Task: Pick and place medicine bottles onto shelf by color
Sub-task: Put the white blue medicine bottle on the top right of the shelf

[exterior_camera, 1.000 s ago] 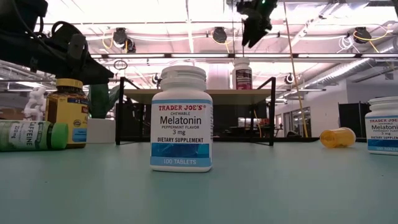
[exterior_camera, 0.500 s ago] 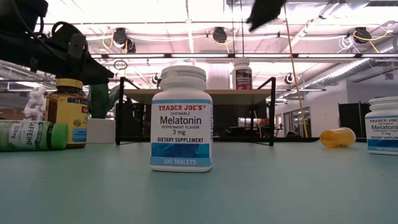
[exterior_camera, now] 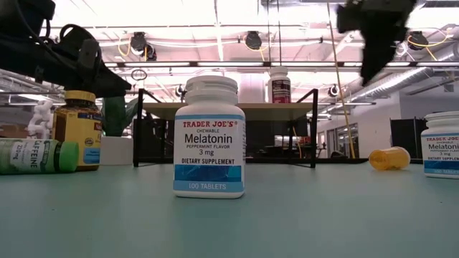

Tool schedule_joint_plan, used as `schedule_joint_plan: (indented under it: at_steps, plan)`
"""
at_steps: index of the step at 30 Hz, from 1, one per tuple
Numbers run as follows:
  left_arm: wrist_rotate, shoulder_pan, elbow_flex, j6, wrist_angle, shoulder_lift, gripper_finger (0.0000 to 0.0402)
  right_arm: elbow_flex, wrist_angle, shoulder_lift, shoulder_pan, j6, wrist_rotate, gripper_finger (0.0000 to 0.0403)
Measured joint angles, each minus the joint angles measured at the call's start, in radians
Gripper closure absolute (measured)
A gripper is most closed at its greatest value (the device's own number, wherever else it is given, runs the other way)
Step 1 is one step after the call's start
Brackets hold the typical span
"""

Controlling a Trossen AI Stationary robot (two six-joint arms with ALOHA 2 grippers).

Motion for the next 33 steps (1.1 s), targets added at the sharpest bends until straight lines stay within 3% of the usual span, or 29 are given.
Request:
schedule_joint_plan:
  at_steps: [6, 11, 20, 28, 33]
  plan:
    - [-0.001, 0.0, 0.0, 0.023, 0.006, 0.0, 0.0218, -0.082, -0.033, -0.019, 0.089, 0.318, -0.015, 0.0094]
    - [-0.005, 0.0, 0.0, 0.023, 0.009, 0.0, 0.0218, -0.126, -0.03, -0.019, 0.125, 0.467, -0.11, 0.0094]
    - [-0.006, 0.029, 0.0, 0.047, 0.027, 0.0, 0.0218, -0.196, -0.02, -0.016, 0.185, 0.547, -0.189, 0.0094]
    - [-0.007, 0.057, 0.001, 0.047, 0.023, -0.001, 0.0218, -0.235, 0.119, -0.01, 0.213, 0.562, -0.216, 0.0094]
    - [-0.007, 0.057, 0.001, 0.047, 0.023, -0.001, 0.0218, -0.235, 0.074, 0.014, 0.224, 0.559, -0.22, 0.0094]
